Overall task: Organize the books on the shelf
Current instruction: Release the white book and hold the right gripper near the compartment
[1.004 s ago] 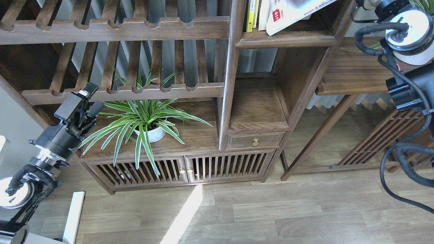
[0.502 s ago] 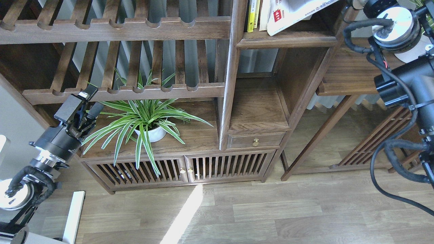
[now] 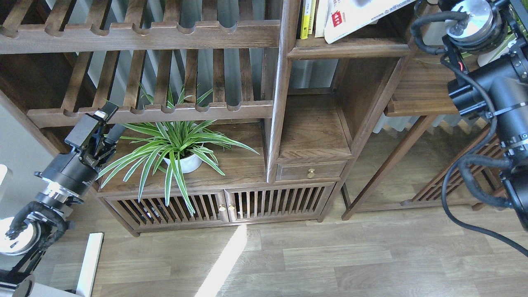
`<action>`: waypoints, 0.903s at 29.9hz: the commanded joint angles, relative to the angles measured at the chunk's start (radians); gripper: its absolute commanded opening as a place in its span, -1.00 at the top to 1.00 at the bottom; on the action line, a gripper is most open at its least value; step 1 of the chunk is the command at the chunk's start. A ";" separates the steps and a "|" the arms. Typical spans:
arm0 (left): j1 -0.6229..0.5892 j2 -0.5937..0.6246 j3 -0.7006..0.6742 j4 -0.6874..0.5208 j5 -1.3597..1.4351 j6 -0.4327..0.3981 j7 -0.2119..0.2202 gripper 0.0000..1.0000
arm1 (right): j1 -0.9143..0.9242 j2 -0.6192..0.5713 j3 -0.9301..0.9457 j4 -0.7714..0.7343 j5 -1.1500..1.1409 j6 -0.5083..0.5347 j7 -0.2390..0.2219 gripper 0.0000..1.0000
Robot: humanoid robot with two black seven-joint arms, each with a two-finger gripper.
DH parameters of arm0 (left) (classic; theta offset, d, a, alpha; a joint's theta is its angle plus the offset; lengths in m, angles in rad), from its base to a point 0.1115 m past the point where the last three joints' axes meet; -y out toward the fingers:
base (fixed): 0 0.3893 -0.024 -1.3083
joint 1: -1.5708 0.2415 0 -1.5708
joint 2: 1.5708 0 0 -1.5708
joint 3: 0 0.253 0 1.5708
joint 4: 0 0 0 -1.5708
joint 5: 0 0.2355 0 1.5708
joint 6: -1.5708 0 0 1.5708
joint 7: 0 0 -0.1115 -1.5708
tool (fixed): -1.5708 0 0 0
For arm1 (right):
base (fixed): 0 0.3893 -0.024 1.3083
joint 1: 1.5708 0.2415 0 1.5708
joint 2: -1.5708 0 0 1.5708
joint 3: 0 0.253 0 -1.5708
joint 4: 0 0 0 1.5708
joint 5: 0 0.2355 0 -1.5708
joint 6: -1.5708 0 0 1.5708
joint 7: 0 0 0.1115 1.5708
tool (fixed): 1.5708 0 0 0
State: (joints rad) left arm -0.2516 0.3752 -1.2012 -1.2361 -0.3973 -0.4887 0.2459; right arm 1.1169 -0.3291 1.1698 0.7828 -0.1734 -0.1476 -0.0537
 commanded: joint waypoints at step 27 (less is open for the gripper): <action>0.011 -0.006 0.008 0.000 0.017 0.000 -0.002 -0.97 | 0.064 0.053 0.001 -0.040 -0.003 -0.003 -0.002 0.08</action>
State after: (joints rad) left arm -0.2409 0.3724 -1.1978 -1.2359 -0.3817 -0.4887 0.2437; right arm 1.1476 -0.2760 1.1714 0.7704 -0.1750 -0.1504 -0.0553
